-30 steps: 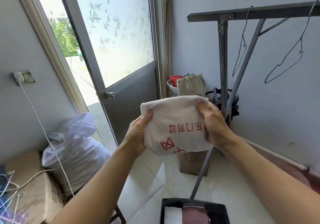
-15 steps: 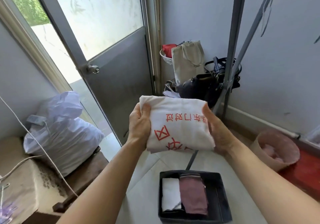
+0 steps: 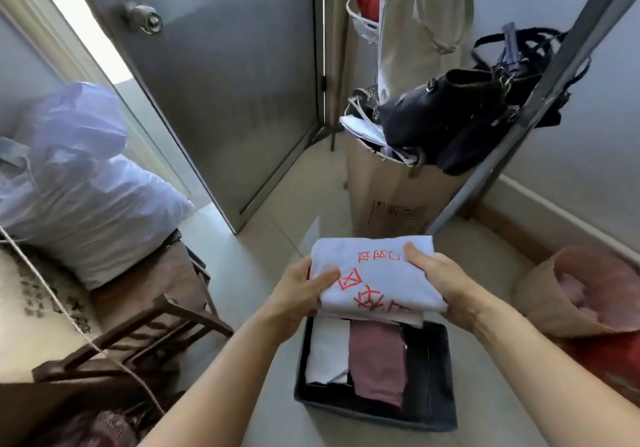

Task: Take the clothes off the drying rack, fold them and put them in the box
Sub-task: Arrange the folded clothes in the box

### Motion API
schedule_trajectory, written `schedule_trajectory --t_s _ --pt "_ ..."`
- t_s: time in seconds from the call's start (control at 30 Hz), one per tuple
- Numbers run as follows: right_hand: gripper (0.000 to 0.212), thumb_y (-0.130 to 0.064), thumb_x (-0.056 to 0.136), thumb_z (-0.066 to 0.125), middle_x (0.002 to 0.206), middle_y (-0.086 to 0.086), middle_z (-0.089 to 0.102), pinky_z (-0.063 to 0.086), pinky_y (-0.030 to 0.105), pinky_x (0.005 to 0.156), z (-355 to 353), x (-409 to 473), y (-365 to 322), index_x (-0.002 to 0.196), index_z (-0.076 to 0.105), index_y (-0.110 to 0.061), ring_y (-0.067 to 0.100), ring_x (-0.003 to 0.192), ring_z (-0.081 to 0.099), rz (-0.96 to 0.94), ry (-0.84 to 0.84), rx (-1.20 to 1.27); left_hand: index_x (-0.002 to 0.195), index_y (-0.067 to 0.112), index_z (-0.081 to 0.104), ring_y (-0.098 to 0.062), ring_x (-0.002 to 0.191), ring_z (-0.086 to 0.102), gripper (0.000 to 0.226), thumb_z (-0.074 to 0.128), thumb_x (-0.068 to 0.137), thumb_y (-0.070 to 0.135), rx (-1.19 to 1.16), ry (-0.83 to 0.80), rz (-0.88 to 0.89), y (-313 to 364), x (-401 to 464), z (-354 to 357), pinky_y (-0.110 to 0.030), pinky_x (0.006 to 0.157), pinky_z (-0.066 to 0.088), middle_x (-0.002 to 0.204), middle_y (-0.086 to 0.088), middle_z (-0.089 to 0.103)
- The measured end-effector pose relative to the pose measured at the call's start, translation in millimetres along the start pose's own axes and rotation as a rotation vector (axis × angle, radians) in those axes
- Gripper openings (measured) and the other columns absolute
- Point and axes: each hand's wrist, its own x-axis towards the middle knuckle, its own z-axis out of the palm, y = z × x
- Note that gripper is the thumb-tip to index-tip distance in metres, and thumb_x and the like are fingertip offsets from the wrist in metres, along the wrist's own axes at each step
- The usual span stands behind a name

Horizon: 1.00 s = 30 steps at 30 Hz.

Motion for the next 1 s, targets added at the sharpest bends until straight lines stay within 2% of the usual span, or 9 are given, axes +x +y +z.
schedule_trajectory --t_s 0.13,0.2,0.27,0.4,0.5,0.57,0.77,0.87,1.0 --pt "0.025 -0.011 0.095 0.054 0.109 0.016 0.072 0.055 0.041 0.085 -16 59 50 0.116 0.064 -0.002 0.033 0.098 0.069 0.118 -0.116 -0.059 0.123 0.022 0.046 -0.005 0.088 0.067 0.035 0.061 0.092 0.016 0.102 0.184 0.07 -61 39 6 -0.023 0.076 0.055 0.113 -0.001 0.066" --pt "0.029 0.001 0.092 0.051 0.11 0.015 0.073 0.057 0.04 0.079 -22 89 79 0.119 0.062 -0.004 0.033 0.098 0.068 0.136 -0.107 -0.105 0.139 0.037 0.031 -0.017 0.107 0.062 0.062 0.062 0.087 0.024 0.177 0.225 0.098 -95 59 6 -0.038 0.094 0.053 0.128 -0.003 0.058" --pt "0.03 0.004 0.091 0.049 0.106 0.011 0.074 0.058 0.034 0.068 -27 117 109 0.115 0.062 -0.008 0.028 0.091 0.07 0.143 -0.069 -0.168 0.137 0.05 0.033 -0.017 0.112 0.061 0.065 0.06 0.083 0.026 0.193 0.194 0.101 -133 78 5 -0.038 0.093 0.054 0.134 -0.002 0.056" --pt "0.024 0.0 0.09 0.051 0.1 0.011 0.075 0.054 0.043 0.076 -41 173 171 0.106 0.066 -0.01 0.031 0.09 0.068 0.18 -0.029 -0.261 0.132 0.035 0.051 0.005 0.08 0.063 0.057 0.051 0.09 -0.003 0.106 0.134 -0.019 -206 107 8 -0.016 0.062 0.051 0.127 -0.006 0.059" --pt "0.023 0.001 0.082 0.049 0.078 0.004 0.072 0.051 0.033 0.063 -48 208 214 0.091 0.066 -0.011 0.023 0.07 0.063 0.242 -0.028 -0.304 0.131 0.03 0.054 -0.004 0.084 0.065 0.057 0.052 0.087 -0.007 0.059 0.126 -0.113 -261 129 10 -0.015 0.065 0.051 0.119 -0.008 0.062" --pt "0.028 -0.005 0.069 0.05 0.076 0.006 0.069 0.046 0.037 0.069 -51 229 242 0.092 0.066 -0.01 0.024 0.069 0.059 0.277 -0.039 -0.368 0.131 0.026 0.055 -0.005 0.088 0.063 0.056 0.054 0.086 -0.008 0.042 0.13 -0.169 -297 139 12 -0.014 0.066 0.052 0.114 -0.001 0.06" --pt "0.037 0.008 0.083 0.051 0.083 0.004 0.07 0.043 0.018 0.045 -58 287 325 0.11 0.065 -0.012 0.01 0.06 0.064 0.264 -0.077 -0.656 0.141 0.021 0.045 -0.017 0.11 0.062 0.08 0.07 0.066 0.011 -0.007 0.128 -0.359 -399 156 25 -0.029 0.093 0.054 0.133 -0.007 0.054" --pt "0.039 0.008 0.083 0.054 0.099 0.003 0.07 0.05 0.023 0.06 -53 316 355 0.113 0.064 -0.016 0.015 0.082 0.066 0.231 -0.141 -0.753 0.145 0.021 0.039 -0.014 0.119 0.054 0.076 0.07 0.078 0.004 -0.006 0.196 -0.351 -438 163 30 -0.021 0.094 0.049 0.138 0.0 0.046" --pt "0.042 0.009 0.08 0.059 0.106 0.0 0.067 0.052 0.03 0.081 -35 355 376 0.112 0.065 -0.016 0.018 0.099 0.063 0.067 -0.18 -0.811 0.149 0.019 0.034 -0.012 0.129 0.045 0.077 0.068 0.082 0.003 0.017 0.387 -0.282 -481 185 37 -0.029 0.107 0.042 0.139 0.007 0.036"
